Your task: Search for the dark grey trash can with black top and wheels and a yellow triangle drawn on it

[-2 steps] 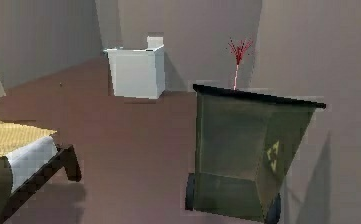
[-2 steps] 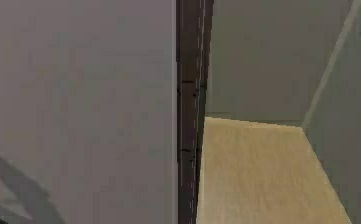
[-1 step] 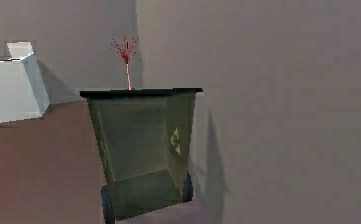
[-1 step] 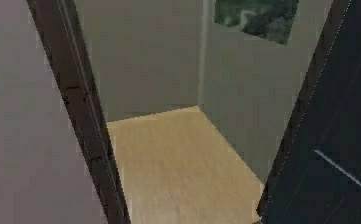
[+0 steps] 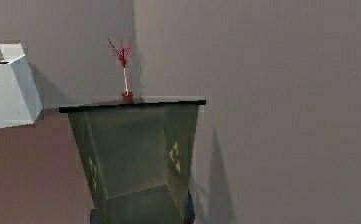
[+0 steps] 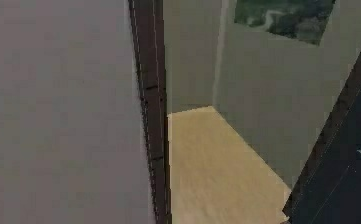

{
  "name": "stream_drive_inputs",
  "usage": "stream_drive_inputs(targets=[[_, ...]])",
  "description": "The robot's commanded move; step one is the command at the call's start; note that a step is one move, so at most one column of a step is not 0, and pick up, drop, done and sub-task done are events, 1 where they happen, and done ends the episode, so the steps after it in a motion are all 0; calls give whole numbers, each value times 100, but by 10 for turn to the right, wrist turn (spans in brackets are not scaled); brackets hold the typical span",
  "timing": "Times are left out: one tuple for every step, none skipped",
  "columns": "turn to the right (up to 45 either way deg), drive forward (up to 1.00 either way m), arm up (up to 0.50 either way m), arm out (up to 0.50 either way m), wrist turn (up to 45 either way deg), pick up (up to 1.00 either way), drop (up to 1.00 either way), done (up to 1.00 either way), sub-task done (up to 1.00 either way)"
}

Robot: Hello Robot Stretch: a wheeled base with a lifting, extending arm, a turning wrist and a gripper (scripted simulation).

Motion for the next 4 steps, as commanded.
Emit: stream_drive_inputs(targets=[[240, 0, 0, 0, 0, 0, 0, 0, 0], [0, 20, 0, 0, 0, 0, 0, 0, 0], [-450, 0, 0, 0, 0, 0, 0, 0, 0], [0, 0, 0, 0, 0, 0, 0, 100, 0]])
